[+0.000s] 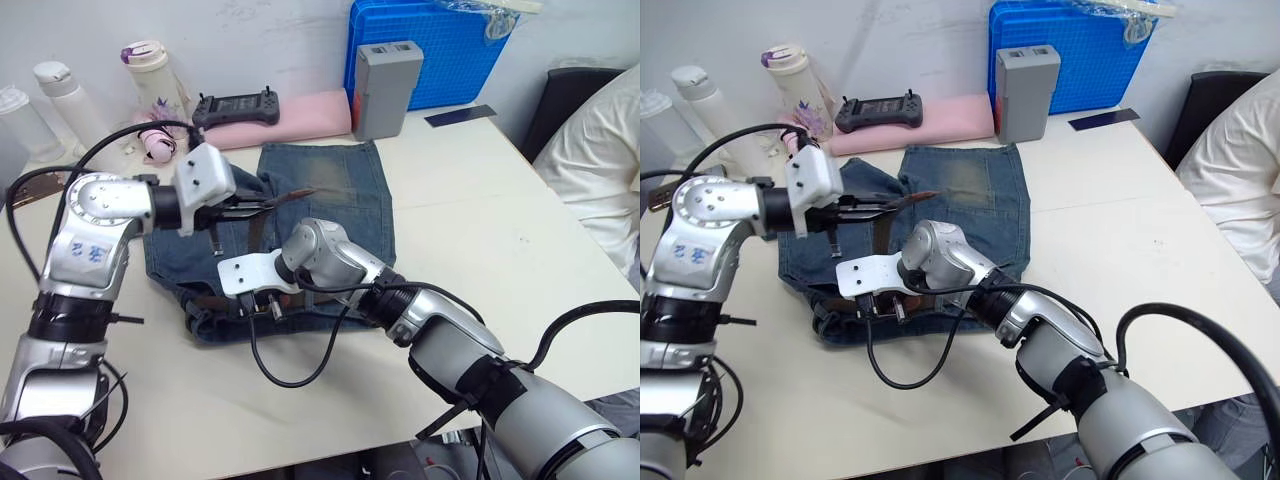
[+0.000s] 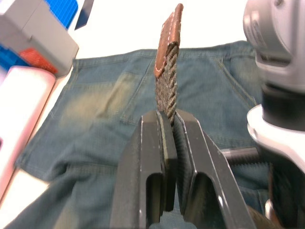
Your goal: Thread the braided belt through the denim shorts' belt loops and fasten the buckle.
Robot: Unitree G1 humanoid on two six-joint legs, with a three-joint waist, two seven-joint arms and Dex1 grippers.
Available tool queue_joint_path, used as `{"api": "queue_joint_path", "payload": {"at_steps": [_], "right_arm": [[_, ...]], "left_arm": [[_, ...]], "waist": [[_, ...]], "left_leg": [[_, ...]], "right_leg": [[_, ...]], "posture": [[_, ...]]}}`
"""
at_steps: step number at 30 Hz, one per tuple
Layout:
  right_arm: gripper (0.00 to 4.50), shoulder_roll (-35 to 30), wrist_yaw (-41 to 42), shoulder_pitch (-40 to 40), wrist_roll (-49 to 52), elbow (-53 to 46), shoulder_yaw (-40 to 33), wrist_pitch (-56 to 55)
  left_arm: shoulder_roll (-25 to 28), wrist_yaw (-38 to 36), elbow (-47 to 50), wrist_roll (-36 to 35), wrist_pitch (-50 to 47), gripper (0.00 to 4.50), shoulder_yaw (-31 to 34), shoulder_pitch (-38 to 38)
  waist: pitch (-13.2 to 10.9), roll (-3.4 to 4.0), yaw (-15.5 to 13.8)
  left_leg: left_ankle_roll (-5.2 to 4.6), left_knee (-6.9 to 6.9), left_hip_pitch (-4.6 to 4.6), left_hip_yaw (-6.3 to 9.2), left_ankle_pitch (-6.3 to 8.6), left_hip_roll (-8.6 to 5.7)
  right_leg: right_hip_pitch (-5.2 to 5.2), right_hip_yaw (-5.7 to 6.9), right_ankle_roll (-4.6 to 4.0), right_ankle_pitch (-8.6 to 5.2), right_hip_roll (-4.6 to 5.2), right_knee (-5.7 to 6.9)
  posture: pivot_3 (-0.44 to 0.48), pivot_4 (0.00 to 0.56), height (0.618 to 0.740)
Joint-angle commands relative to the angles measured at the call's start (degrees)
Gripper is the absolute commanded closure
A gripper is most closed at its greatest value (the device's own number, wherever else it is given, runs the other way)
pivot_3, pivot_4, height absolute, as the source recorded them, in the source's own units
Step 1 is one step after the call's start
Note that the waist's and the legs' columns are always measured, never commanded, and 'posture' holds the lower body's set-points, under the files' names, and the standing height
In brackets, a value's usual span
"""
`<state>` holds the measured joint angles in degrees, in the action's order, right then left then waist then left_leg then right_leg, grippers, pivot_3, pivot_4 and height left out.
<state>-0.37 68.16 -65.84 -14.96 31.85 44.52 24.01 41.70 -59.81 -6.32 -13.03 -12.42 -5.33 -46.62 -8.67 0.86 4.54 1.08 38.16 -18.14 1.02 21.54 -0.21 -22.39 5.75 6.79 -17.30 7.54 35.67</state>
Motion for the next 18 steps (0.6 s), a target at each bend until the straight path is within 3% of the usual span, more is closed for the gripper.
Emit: {"api": "queue_joint_path", "payload": {"at_steps": [1,12,18], "right_arm": [[4.43,1.5,4.6,9.2,-3.5,7.6,9.0,1.4],[4.43,1.5,6.7,10.9,-6.7,6.3,7.6,0.7],[4.43,1.9,7.5,11.8,-8.4,5.9,6.6,0.2]], "left_arm": [[-5.8,1.3,0.6,-0.9,5.2,4.5,0.6,-10.6],[-22.0,0.5,-5.4,0.1,8.8,4.5,-3.7,-20.3],[-27.9,1.6,-9.3,1.4,10.6,4.5,-3.9,-23.1]], "waist": [[0.1,0.04,-0.3],[0.4,0.46,-2.7],[0.5,0.61,-3.6]], "left_leg": [[0.0,0.0,0.0,0.01,0.0,-0.02],[-0.01,0.3,0.06,0.07,0.0,-0.07],[-0.03,0.55,0.1,0.19,0.02,-0.14]], "right_leg": [[0.01,0.0,0.0,0.0,0.02,-0.01],[0.3,0.02,0.03,0.01,0.05,-0.06],[0.82,0.17,0.05,0.03,0.04,-0.23]], "posture": [[0.0,0.15,0.739],[0.0,0.15,0.739],[0.0,0.15,0.739]]}}
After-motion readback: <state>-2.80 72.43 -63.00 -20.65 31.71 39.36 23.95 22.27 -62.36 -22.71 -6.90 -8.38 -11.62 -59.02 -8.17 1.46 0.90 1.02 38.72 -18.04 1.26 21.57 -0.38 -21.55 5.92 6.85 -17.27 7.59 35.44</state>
